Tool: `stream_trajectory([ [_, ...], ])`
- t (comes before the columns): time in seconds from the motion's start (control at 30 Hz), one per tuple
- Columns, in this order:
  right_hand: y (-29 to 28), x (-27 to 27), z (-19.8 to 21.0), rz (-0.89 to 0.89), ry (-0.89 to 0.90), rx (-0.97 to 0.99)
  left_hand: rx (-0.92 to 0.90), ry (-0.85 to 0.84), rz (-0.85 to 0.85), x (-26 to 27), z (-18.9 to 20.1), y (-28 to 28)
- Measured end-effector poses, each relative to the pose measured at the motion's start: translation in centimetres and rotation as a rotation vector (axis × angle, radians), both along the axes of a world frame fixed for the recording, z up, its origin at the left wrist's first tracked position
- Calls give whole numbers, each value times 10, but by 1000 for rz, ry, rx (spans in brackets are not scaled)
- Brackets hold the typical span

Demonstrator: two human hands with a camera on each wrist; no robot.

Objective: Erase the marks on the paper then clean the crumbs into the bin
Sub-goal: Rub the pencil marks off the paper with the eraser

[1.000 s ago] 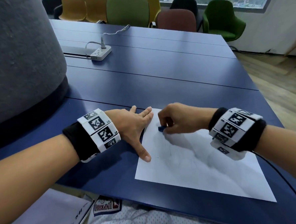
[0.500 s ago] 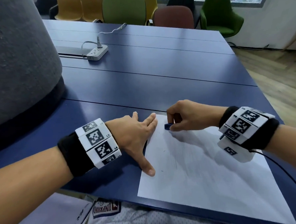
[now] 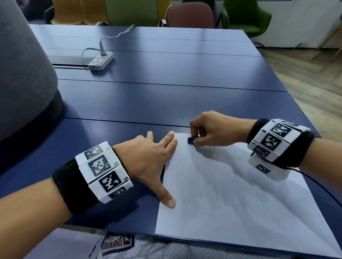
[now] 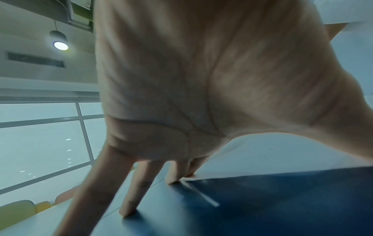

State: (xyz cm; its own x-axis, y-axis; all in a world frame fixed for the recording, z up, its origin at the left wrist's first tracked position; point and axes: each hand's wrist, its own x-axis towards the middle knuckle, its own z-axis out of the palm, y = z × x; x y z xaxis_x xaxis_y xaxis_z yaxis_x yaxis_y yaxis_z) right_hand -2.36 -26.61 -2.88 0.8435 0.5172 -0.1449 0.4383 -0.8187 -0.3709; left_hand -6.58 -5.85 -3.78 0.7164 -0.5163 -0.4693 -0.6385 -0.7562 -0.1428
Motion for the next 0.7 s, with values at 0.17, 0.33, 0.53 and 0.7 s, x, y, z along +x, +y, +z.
stream_trajectory([
  [0.17,5,-12,2,114,49,-61,-29,20,9,3,-1,2],
  [0.33,1,-6,0,32,-18,-6,-24,18,21,3,-3,2],
  [0.53,-1,-9,4,51,7,-51,8,25,19,3,1,-1],
  [0.7,0,-17,4,89,61,-46,17,28,22,3,1,-2],
])
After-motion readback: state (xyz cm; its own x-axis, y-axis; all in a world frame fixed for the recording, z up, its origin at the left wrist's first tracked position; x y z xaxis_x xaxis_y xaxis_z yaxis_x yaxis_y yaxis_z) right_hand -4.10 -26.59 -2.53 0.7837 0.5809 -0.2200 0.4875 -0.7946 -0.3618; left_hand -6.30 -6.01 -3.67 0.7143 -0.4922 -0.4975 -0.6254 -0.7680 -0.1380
